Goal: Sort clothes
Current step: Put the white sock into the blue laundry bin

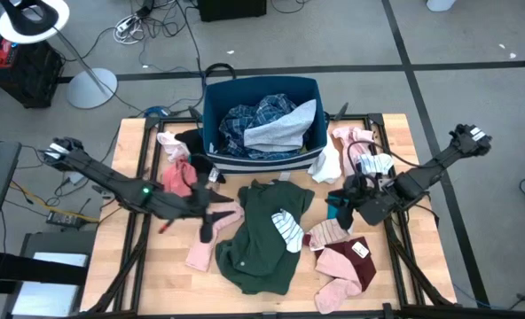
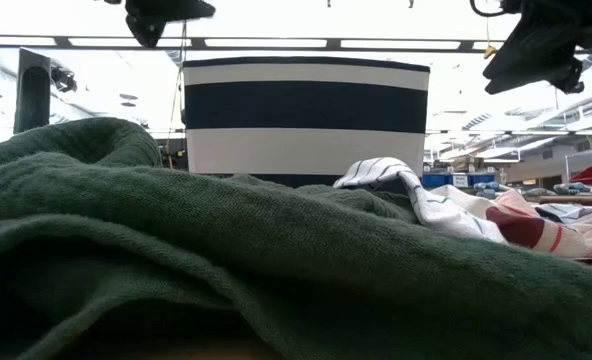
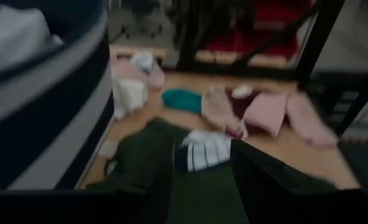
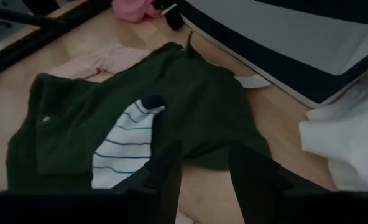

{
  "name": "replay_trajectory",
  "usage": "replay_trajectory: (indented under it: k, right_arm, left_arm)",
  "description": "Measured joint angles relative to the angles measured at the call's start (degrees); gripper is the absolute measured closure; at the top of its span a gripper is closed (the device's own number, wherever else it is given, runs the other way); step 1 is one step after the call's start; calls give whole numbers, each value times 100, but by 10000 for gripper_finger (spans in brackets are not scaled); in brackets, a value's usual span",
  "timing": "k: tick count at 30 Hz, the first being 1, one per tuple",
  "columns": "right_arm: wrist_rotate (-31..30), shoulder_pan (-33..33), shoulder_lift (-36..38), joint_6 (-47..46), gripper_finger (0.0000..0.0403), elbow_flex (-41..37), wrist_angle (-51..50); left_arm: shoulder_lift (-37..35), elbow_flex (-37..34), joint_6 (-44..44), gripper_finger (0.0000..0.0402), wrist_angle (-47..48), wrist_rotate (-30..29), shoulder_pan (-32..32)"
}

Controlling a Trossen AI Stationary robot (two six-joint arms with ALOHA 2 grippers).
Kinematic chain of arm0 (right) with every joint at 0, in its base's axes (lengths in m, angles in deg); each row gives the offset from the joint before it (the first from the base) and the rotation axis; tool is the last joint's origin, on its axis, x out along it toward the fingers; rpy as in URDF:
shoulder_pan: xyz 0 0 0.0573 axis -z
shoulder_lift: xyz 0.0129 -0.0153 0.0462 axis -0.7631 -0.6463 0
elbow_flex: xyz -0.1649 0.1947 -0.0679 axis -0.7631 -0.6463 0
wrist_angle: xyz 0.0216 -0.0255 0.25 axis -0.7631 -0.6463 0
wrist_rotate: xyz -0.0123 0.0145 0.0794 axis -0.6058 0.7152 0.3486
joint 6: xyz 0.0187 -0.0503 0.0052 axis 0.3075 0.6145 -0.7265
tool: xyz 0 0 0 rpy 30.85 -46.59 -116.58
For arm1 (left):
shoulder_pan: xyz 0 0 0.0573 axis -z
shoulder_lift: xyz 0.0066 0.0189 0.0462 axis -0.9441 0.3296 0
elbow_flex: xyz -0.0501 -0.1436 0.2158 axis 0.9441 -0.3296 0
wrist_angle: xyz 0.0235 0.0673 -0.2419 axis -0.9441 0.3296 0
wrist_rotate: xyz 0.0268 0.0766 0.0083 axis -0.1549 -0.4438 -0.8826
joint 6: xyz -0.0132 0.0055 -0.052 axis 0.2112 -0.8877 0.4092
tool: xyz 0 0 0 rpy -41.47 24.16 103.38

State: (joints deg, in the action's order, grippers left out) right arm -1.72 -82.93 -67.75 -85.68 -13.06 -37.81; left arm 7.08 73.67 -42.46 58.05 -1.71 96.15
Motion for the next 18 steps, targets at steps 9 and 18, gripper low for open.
replay_trajectory:
  k: [9,18]
  right_arm:
    - [-68,-293,0,-4,270,0,98]
    - [-50,-318,0,14,270,0,119]
  left_arm:
    - [1662,1255,-225,239,491,765,-485]
    - [3280,2550,-699,239,1003,1752,-1093]
